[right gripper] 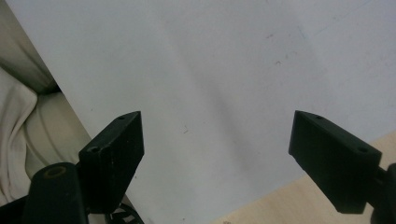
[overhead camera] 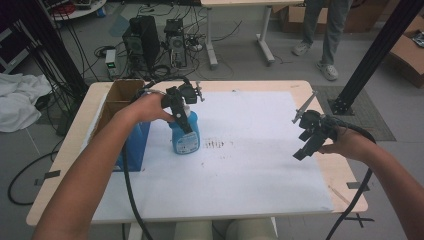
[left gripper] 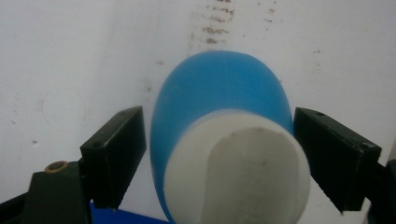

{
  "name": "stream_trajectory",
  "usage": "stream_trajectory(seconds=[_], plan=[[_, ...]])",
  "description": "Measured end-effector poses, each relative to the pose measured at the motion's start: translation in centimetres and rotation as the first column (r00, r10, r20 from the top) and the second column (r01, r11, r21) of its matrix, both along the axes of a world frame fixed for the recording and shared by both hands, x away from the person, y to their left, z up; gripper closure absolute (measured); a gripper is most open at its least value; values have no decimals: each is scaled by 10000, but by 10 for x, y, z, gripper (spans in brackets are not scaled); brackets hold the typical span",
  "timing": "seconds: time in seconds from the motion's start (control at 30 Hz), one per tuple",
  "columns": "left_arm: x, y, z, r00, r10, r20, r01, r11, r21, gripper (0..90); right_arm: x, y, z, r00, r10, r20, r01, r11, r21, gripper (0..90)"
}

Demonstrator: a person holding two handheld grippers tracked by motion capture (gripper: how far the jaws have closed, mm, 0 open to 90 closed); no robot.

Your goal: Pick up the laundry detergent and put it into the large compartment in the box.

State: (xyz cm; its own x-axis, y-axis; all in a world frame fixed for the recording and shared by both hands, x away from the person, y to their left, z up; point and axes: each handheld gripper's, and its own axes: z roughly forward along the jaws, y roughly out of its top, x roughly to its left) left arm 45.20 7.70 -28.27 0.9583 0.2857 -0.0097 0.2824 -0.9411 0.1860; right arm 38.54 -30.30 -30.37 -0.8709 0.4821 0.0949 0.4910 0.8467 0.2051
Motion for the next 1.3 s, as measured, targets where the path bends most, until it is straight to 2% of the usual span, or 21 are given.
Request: stream_trajectory(seconds=[0.2, 0.23, 0.37, 1.3], plan=[[0, 0, 0, 10000, 36, -31, -36, 10000, 12, 206, 0, 0, 0, 10000, 35, 48, -35, 10000, 33, 181], [0, 0, 1, 10000, -86, 49, 86, 10000, 33, 214, 0, 0, 1, 10000, 36, 58, -36, 10000, 26, 181], [-1, -1, 0, 10000, 39, -34, -39, 10000, -33, 229, 0, 0, 1, 10000, 45, 50, -45, 10000, 14, 181], [0, 2, 3, 9999, 115, 128, -114, 9999, -105, 297, 0, 0, -1, 9999, 105, 74, -105, 9999, 55, 181]])
